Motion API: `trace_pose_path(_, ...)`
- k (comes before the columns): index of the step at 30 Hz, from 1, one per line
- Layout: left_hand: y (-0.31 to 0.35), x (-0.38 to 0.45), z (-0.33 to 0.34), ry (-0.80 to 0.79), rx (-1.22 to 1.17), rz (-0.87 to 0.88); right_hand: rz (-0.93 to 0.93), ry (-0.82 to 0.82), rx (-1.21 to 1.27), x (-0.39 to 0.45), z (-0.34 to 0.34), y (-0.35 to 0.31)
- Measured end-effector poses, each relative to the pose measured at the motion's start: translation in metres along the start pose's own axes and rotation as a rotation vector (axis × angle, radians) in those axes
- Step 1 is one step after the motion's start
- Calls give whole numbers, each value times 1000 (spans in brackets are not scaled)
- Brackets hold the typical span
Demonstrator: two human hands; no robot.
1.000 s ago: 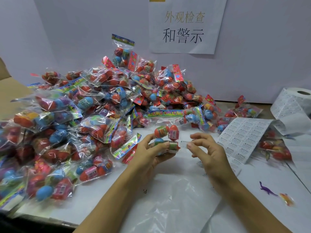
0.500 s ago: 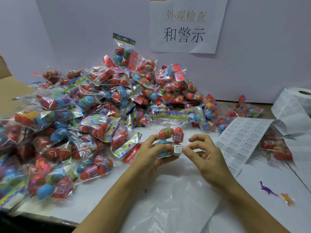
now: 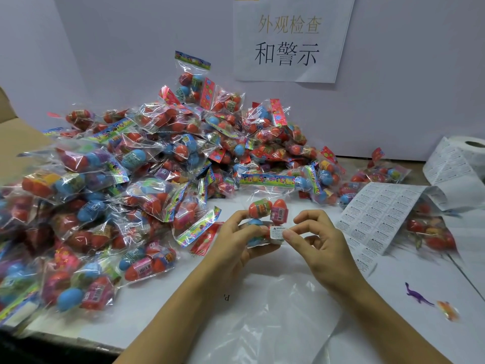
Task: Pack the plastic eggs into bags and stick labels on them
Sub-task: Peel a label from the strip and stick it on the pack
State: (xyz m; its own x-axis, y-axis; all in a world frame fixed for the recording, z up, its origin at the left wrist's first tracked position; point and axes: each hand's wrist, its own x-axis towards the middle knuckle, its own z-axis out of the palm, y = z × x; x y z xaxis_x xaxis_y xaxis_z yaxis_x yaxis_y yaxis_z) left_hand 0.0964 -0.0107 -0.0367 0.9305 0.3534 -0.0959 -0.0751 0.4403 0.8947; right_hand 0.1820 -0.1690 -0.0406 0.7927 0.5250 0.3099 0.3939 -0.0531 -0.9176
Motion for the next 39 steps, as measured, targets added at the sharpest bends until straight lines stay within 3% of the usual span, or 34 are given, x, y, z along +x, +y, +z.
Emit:
trace_pose_path(16,-7,3,-3,-23,4,128,-19,59,-25,-1,1,-5)
trace_pose_path(30,-6,2,-2,56,23,145,-136,324,-105,-1,-1,-5)
trace_pose_path(39,-4,-2,-1,-24,14,120,-128,167,-24,-2,2,-6)
